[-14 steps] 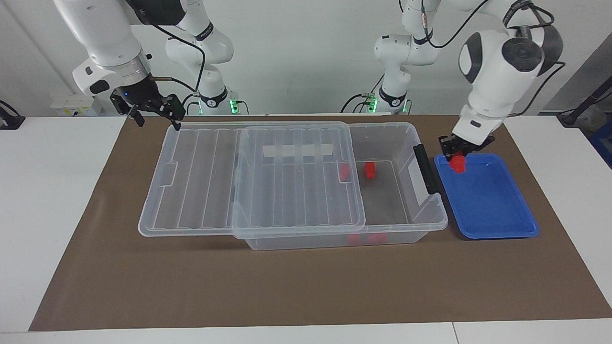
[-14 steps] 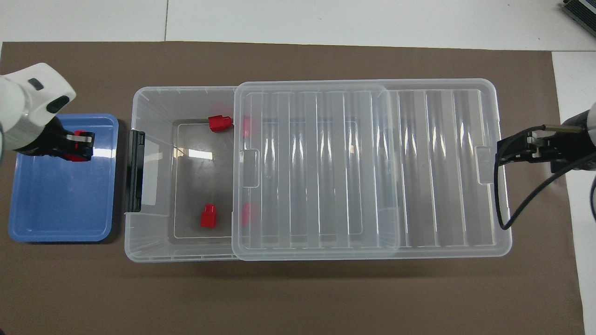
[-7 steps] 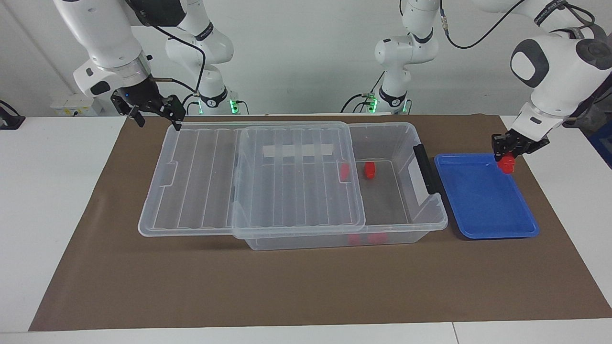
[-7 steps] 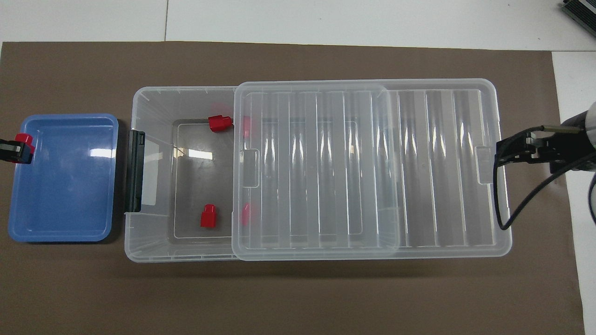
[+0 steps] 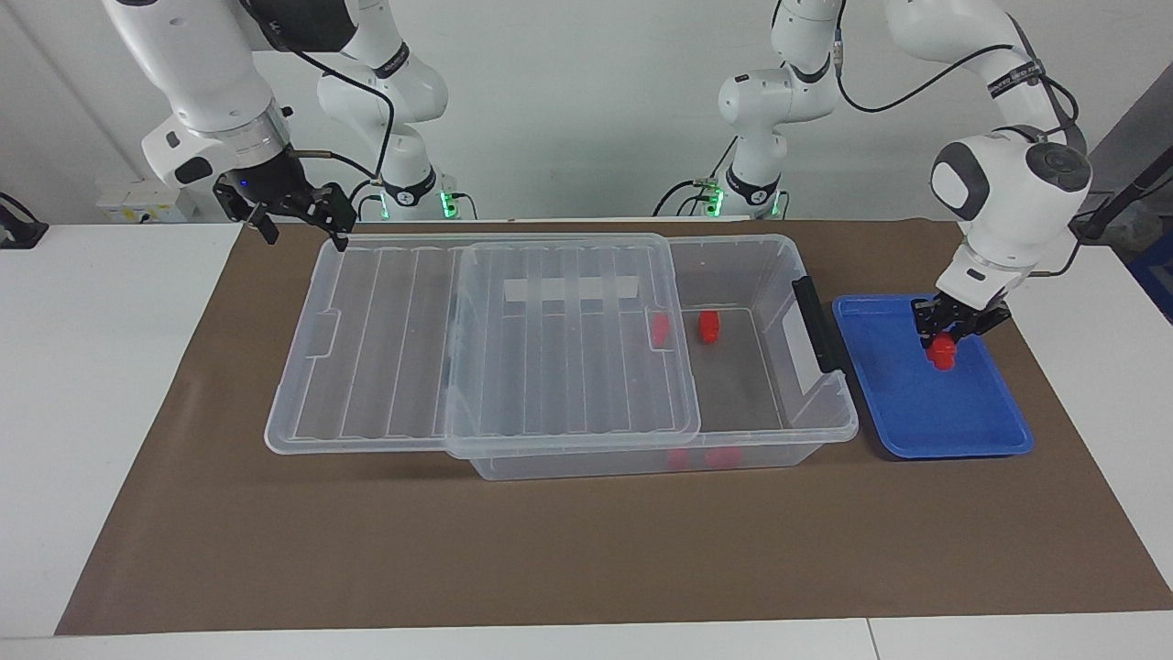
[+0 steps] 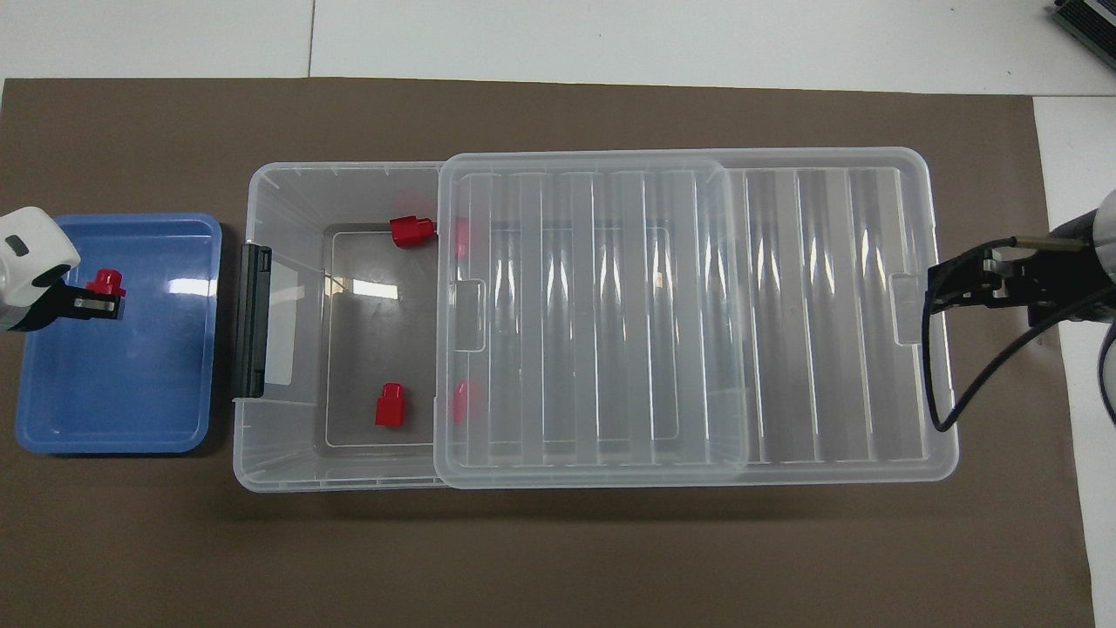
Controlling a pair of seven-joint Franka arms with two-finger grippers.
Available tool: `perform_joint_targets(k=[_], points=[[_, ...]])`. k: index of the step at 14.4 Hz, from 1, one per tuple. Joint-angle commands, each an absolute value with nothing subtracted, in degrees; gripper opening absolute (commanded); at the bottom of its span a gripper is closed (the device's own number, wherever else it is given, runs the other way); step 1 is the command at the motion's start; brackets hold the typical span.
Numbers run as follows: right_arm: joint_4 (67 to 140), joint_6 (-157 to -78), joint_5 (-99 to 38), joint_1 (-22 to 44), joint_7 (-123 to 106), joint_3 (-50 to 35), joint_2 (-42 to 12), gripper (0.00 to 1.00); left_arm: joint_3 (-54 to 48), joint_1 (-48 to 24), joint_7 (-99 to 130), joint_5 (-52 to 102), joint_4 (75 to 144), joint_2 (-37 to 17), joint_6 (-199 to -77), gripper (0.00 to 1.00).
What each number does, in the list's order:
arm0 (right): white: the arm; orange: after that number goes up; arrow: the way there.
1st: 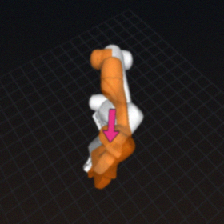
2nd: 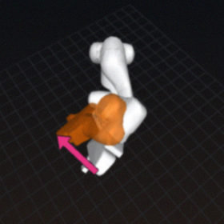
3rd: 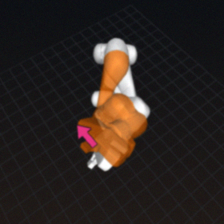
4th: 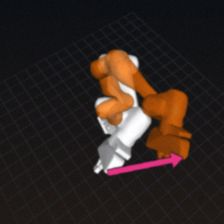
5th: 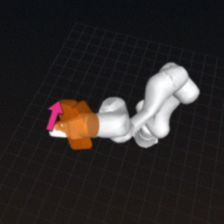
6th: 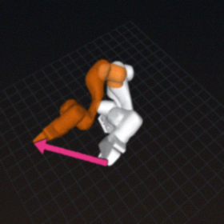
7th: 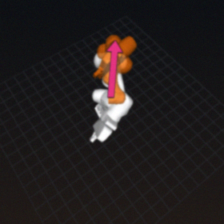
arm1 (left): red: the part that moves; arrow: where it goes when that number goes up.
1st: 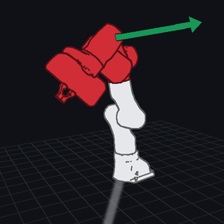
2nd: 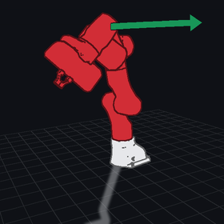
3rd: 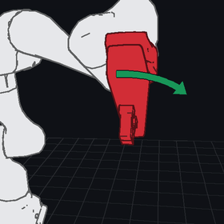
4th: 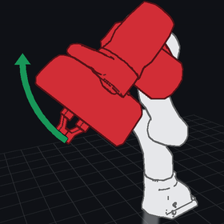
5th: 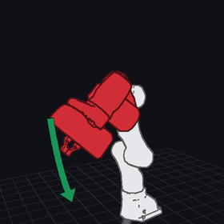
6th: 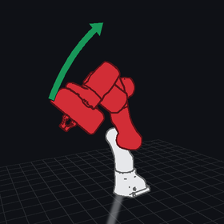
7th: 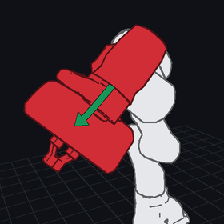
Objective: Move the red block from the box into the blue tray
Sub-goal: 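Lower the red block into the blue tray and open the left gripper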
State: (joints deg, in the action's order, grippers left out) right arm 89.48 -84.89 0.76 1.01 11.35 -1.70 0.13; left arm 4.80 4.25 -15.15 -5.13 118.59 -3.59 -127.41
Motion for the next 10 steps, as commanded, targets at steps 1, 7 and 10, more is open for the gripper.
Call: perform_joint_targets(k=[1,7,10], points=[[91.76,-86.31,0.35,0.0,8.18,-1.93,1.85,1.0,4.22,5.1,-11.52,-4.05,123.3,-1.84,-131.22,0.0],[92.02,-86.48,0.35,-0.53,8.0,-1.93,2.02,1.0,4.22,5.19,-7.38,-2.81,130.17,-3.68,-139.66,0.0],[92.02,-86.48,0.35,-0.53,8.0,-1.93,2.02,1.0,4.13,5.71,-9.13,2.44,129.82,-4.92,-140.36,0.0]])
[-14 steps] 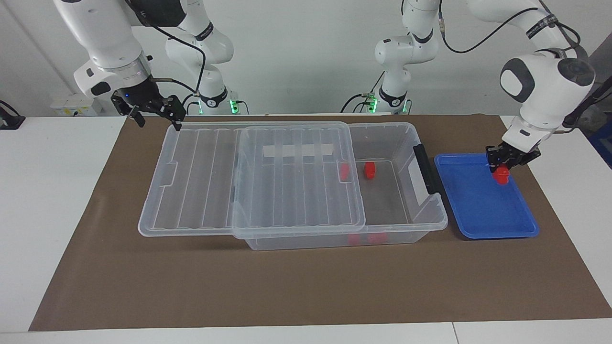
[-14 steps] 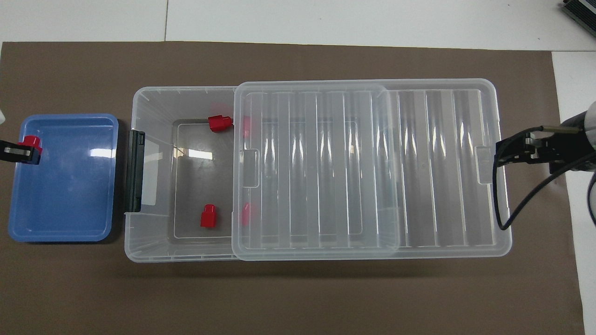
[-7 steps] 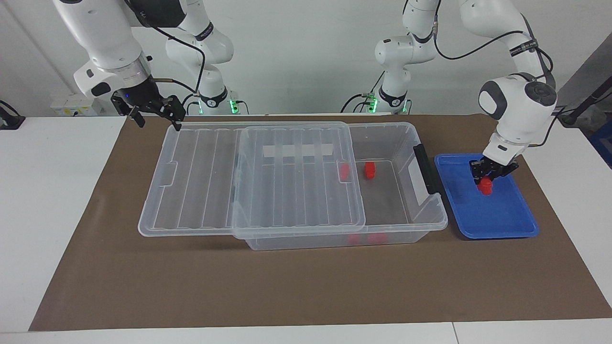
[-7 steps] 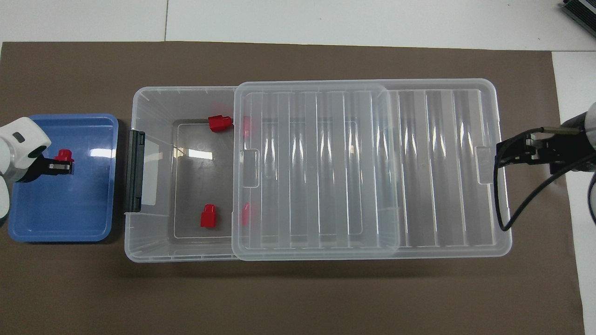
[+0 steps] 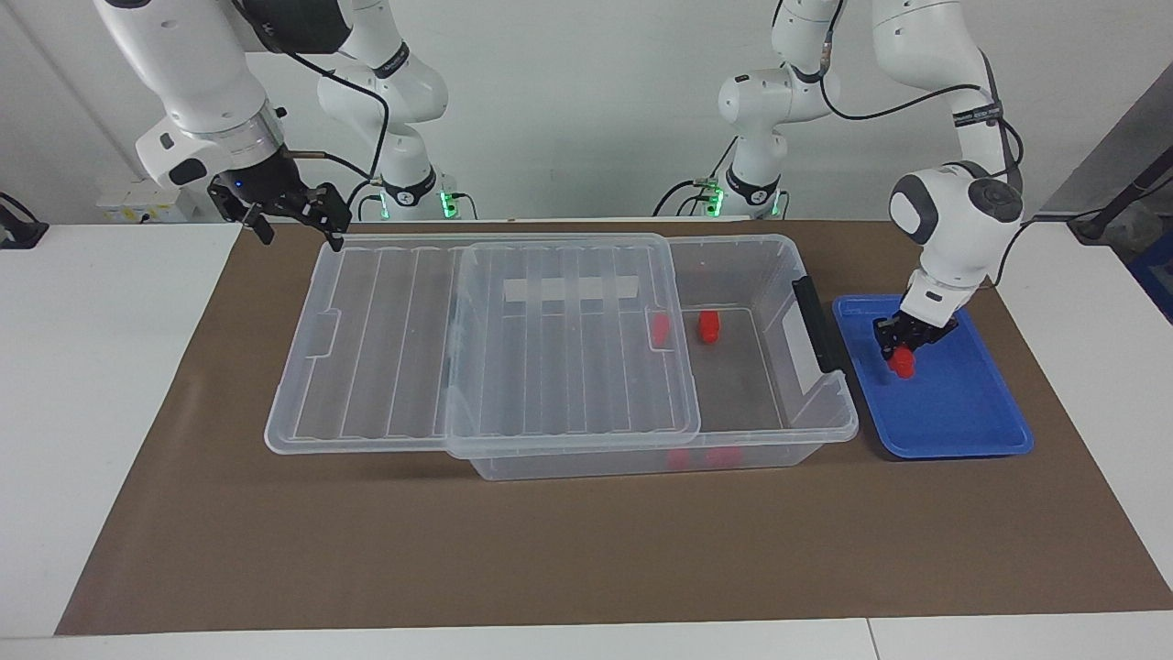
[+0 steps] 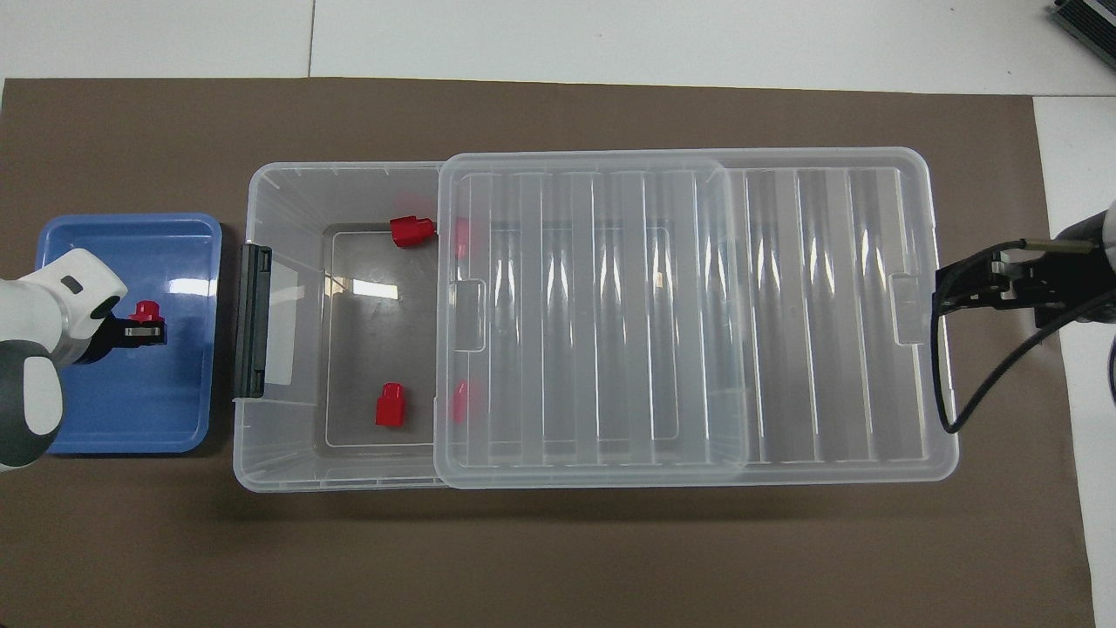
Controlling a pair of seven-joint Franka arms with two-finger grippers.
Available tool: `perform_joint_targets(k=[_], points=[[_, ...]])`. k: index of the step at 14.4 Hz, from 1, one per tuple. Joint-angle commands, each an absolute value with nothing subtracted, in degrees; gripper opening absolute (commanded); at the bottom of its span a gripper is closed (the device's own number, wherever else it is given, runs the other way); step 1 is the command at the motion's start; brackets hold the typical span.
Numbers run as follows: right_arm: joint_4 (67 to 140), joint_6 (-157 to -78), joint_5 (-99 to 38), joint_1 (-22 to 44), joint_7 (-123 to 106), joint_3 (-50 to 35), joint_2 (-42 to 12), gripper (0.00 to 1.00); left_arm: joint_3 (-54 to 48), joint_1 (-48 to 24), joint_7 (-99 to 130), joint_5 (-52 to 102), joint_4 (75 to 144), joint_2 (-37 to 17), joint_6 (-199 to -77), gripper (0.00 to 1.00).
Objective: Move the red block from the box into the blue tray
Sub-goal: 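Lower the red block into the blue tray and open the left gripper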
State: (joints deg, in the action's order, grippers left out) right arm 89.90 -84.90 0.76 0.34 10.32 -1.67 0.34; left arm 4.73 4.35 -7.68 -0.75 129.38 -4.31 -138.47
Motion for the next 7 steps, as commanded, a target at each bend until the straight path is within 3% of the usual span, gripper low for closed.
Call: perform_joint_targets(k=[1,7], points=[[92.02,-86.48,0.35,-0.53,8.0,-1.93,2.02,1.0,4.22,5.63,-10.71,3.33,129.81,-5.36,-140.8,0.0],[92.02,-86.4,0.35,-0.53,8.09,-1.93,2.02,1.0,4.22,5.45,-13.45,3.43,129.9,-6.94,-142.47,0.0]])
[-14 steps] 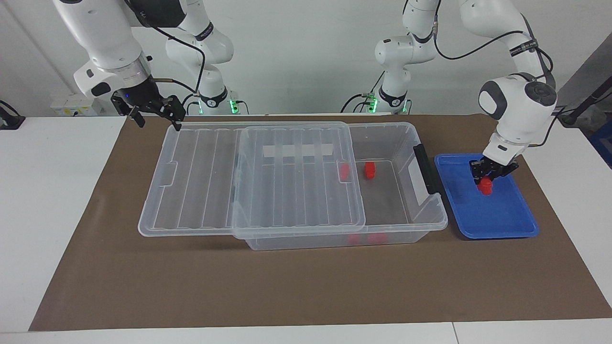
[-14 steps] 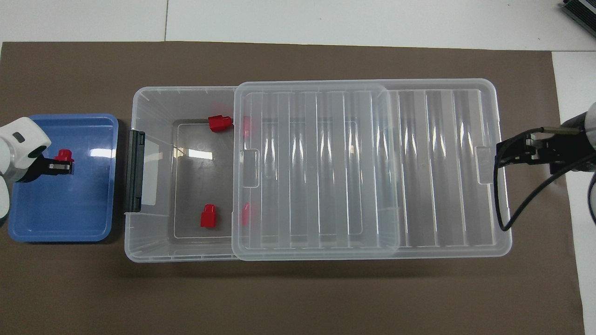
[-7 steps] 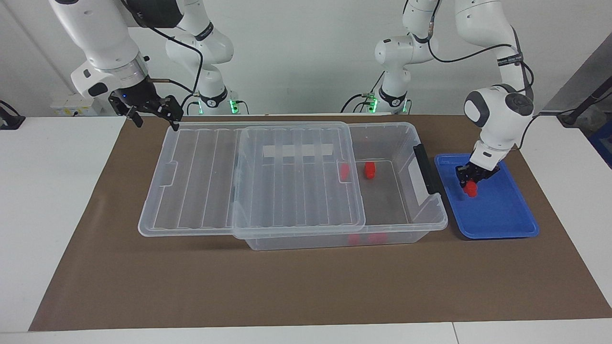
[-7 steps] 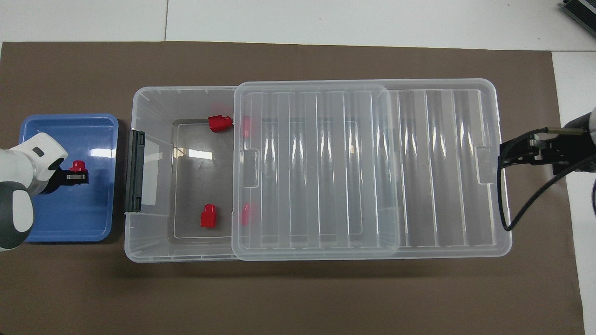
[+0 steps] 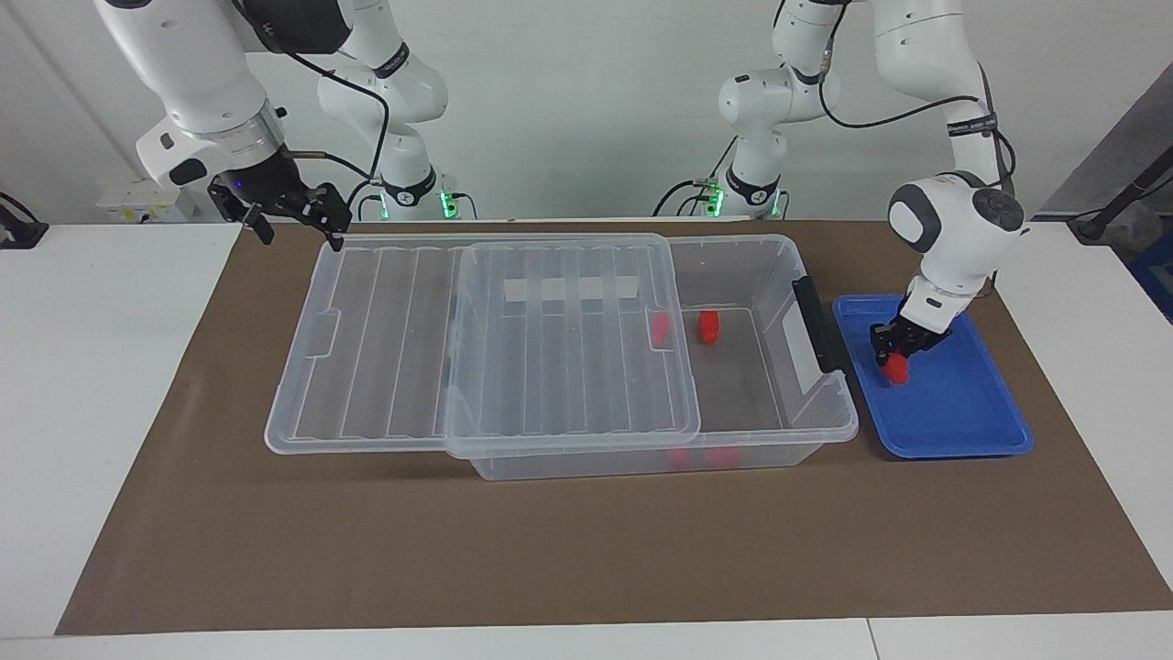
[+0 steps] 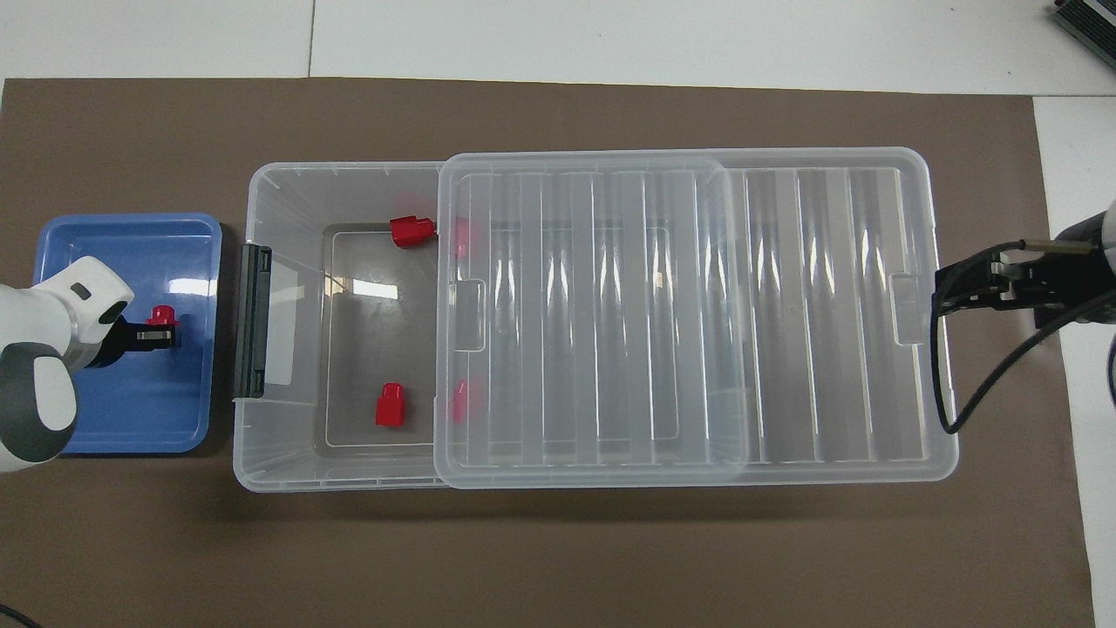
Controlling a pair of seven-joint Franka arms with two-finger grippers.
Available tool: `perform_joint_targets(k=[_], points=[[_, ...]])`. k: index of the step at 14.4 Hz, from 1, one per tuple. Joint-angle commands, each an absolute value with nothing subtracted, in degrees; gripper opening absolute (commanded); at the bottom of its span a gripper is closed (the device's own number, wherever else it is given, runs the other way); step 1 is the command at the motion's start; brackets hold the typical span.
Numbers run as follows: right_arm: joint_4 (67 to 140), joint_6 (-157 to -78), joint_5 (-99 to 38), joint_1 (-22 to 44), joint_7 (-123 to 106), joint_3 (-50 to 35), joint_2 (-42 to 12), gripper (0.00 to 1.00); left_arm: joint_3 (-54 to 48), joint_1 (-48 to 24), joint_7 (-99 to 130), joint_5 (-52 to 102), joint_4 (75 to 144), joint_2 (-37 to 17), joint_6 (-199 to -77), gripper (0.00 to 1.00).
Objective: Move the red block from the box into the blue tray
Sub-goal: 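Lower the red block into the blue tray and open the left gripper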
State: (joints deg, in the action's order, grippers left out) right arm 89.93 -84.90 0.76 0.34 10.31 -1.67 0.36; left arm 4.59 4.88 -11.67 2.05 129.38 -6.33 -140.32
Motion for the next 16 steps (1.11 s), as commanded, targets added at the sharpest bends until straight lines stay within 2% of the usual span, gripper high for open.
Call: perform_joint_targets(k=[1,4,5,8,9,13,14,16], points=[[92.11,-86.57,0.35,-0.53,8.0,-1.93,2.02,1.0,4.22,5.36,-13.45,3.43,129.9,-7.12,-142.64,0.0],[94.47,-91.75,0.44,-1.66,7.91,-1.85,2.37,0.98,4.22,5.27,-13.45,3.34,129.9,-7.29,-142.82,0.0],[95.61,-93.41,0.35,-2.37,6.87,-1.85,2.37,0.83,4.22,5.27,-13.45,3.43,129.99,-7.38,-142.91,0.0],[100.18,-99.47,0.44,-4.91,5.1,-1.85,2.37,0.06,4.22,5.19,-13.45,3.43,130.17,-7.82,-143.96,0.0],[102.02,-101.93,0.35,-5.1,5.1,-1.85,2.46,0.0,4.22,5.19,-13.45,3.43,130.25,-8.0,-144.49,0.0],[106.6,-110.37,0.35,-7.55,4.49,-1.85,0.62,0.0,4.22,5.1,-13.53,3.43,130.25,-8.53,-144.67,0.01],[106.79,-111.87,0.44,-8.25,3.09,-1.85,-0.43,0.0,4.22,5.1,-13.45,3.43,130.25,-8.61,-144.67,0.13],[106.79,-114.16,0.35,-9.05,1.59,-1.85,-2.36,0.0,4.22,5.01,-13.54,3.34,130.17,-8.61,-144.67,0.67]])
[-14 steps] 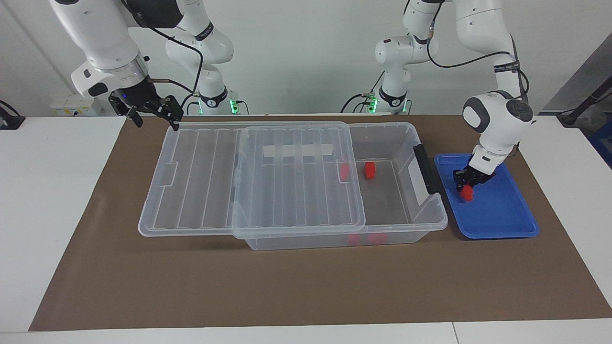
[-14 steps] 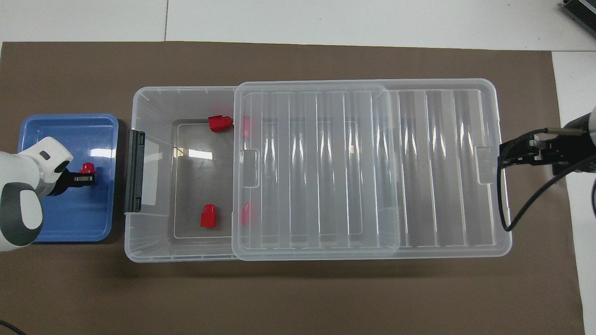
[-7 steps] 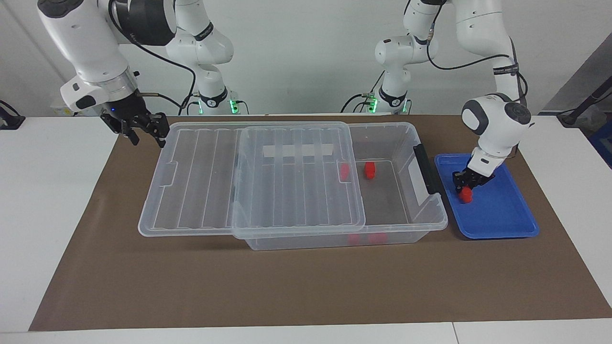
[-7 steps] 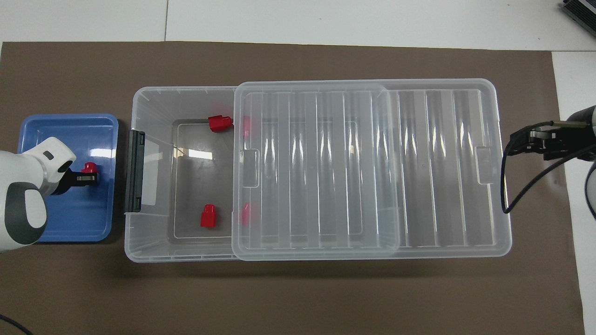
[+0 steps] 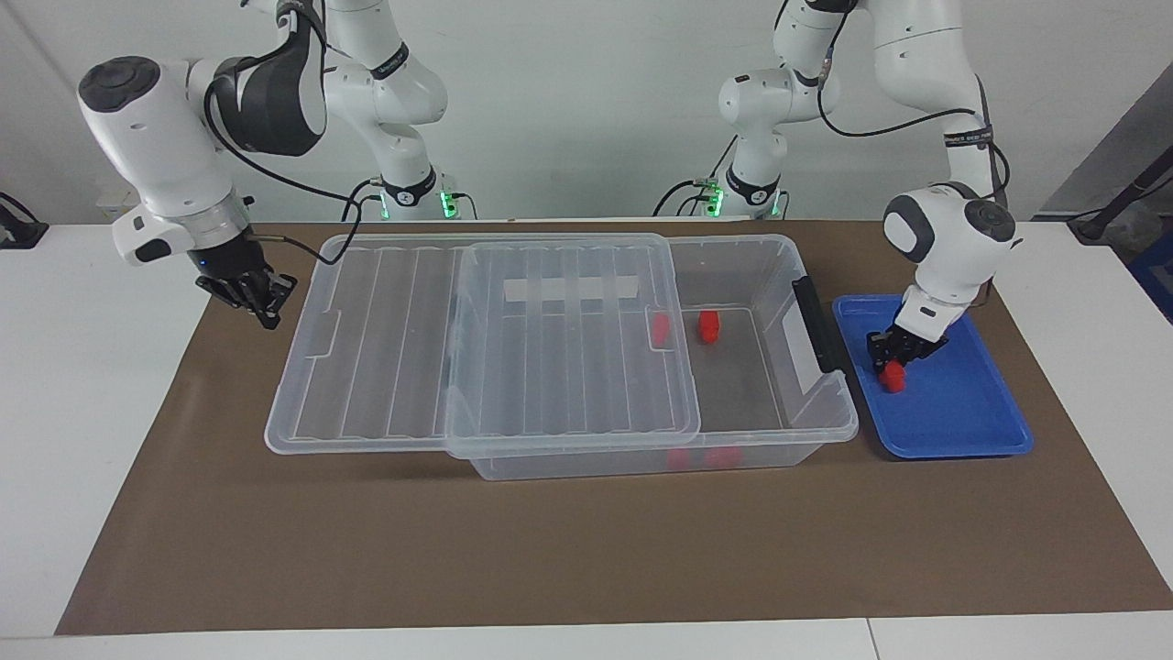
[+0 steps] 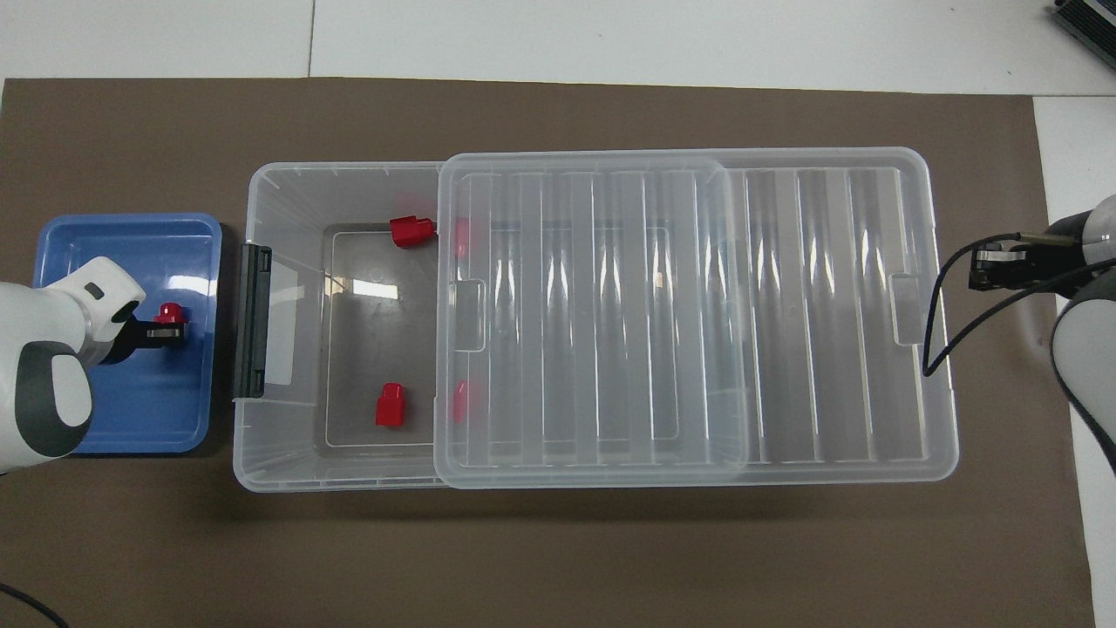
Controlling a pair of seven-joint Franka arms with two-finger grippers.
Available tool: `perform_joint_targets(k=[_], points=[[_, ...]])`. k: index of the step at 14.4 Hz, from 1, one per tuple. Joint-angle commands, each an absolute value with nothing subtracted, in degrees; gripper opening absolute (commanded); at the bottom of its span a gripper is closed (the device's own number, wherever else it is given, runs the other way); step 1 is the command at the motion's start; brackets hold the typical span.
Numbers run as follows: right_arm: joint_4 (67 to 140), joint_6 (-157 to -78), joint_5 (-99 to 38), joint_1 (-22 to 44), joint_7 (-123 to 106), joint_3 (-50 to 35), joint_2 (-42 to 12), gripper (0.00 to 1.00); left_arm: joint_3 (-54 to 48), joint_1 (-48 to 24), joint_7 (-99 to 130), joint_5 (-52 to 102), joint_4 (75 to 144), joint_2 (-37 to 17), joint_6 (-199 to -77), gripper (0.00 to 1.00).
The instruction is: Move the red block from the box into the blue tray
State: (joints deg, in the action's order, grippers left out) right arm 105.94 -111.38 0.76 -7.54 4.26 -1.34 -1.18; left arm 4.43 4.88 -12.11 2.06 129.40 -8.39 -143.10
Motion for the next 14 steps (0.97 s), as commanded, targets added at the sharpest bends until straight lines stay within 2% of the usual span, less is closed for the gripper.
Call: perform_joint_targets(k=[1,4,11,14], points=[[106.79,-114.87,0.44,-9.14,1.32,-1.76,-3.07,0.0,4.22,5.01,-13.54,3.34,130.17,-8.61,-144.58,0.82],[106.79,-116.37,0.44,-9.32,-1.05,-1.76,-5.27,0.0,4.22,5.01,-13.54,3.34,130.08,-8.61,-144.67,0.96],[106.61,-115.93,0.35,-5.46,-0.79,-2.02,-5.45,0.0,4.13,5.01,-13.45,3.34,129.03,-8.44,-142.83,1.0],[106.61,-115.23,0.35,-2.3,-0.44,-2.11,-5.27,0.0,4.04,4.92,-13.45,3.34,122.89,-8.35,-133.63,1.0]])
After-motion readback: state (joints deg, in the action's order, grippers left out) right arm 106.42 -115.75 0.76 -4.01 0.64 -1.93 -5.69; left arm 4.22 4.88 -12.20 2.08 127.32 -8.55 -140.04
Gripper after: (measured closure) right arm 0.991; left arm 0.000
